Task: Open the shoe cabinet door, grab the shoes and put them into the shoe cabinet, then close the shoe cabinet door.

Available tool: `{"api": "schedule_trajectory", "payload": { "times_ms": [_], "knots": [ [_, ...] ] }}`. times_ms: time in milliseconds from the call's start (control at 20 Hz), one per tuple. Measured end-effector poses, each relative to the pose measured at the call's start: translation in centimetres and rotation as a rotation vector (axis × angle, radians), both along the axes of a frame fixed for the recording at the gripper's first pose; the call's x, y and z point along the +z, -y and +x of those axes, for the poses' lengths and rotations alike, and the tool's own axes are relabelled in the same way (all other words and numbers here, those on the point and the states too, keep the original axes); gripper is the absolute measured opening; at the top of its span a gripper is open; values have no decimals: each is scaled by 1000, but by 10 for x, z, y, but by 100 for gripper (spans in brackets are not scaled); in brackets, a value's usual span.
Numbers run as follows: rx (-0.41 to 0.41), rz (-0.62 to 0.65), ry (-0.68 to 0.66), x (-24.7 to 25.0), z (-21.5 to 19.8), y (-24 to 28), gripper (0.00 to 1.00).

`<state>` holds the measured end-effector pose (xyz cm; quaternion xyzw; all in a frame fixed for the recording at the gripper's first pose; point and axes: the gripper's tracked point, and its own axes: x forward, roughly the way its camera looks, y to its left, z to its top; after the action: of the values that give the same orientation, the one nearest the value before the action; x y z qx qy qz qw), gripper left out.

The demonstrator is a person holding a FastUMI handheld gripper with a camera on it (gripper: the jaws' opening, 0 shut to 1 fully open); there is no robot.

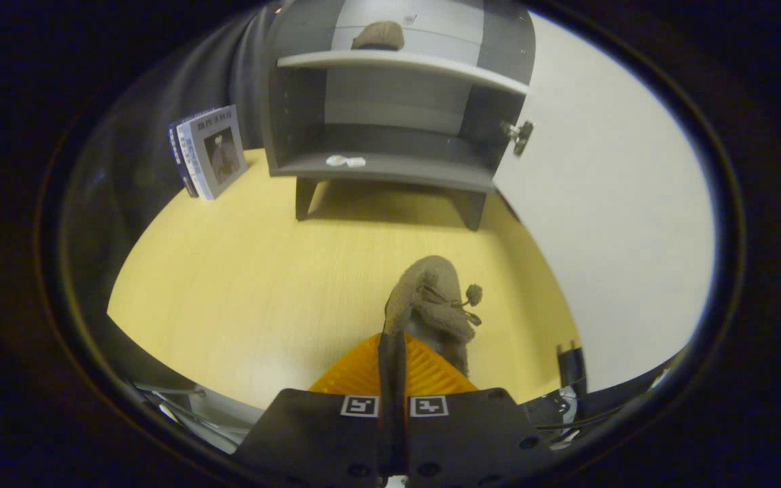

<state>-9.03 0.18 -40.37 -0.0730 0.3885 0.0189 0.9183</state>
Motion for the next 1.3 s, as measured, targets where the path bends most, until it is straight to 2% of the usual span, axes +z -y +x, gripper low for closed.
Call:
{"api": "schedule_trajectory", "payload": {
  "times_ms": [450, 600, 850, 1100, 1300],
  "knots": [
    [-40, -33, 294, 180, 52, 1, 2],
    [-24, -58, 298, 169, 56, 0, 2],
    [-41, -5, 247, 136, 54, 5, 2],
    [-117, 41, 264, 143, 35, 31, 3],
    [-115, 34, 282, 151, 20, 36, 2]
  ]
}}
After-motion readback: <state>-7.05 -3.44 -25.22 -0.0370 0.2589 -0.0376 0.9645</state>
